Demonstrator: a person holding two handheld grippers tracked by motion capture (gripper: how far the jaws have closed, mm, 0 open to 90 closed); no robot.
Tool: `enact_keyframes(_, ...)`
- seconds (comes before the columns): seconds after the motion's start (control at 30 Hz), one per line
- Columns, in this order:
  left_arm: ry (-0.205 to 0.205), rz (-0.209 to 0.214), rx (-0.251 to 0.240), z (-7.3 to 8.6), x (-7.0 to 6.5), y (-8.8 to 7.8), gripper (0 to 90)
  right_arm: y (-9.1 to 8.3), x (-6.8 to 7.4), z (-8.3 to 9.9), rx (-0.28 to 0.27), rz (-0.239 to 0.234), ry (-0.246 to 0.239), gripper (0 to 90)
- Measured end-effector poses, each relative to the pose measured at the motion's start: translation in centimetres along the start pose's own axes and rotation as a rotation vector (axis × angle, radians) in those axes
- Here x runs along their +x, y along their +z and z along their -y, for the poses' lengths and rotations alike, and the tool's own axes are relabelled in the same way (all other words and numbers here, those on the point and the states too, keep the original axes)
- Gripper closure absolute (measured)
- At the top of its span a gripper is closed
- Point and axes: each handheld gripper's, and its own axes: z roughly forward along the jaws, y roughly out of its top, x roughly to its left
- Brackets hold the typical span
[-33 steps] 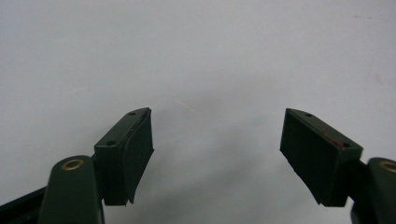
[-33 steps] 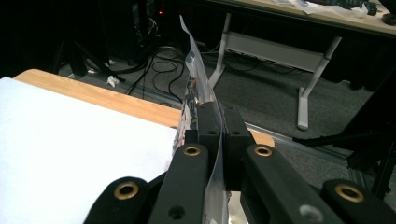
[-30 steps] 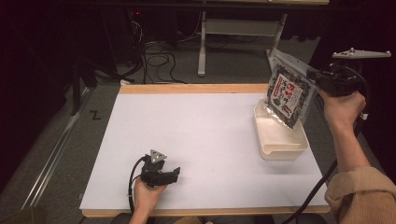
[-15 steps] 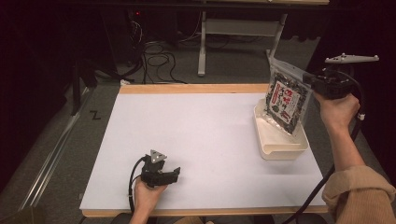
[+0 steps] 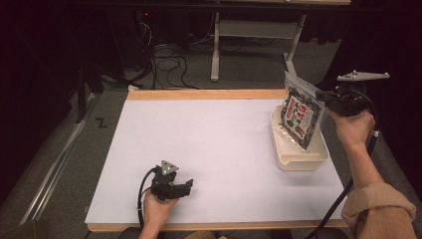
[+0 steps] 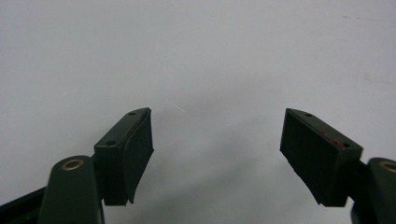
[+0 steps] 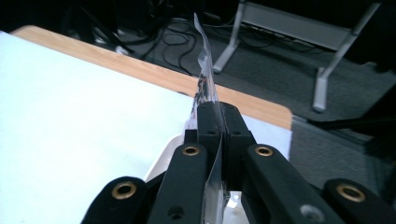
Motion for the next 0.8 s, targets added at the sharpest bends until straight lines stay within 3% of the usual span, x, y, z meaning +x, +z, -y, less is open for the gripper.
enact_keyframes(0.57,0.004,0.001,0.011,0.0,-0.1,0.3,25.9,-0.6,-3.1,3.3,0.058,0.013,0.087,88.0)
enact_keyframes(0.8,-0.001,0.003,0.014,0.0,0.0,0.3,26.0,-0.5,-3.6,3.6,0.062,0.016,0.112,87.0)
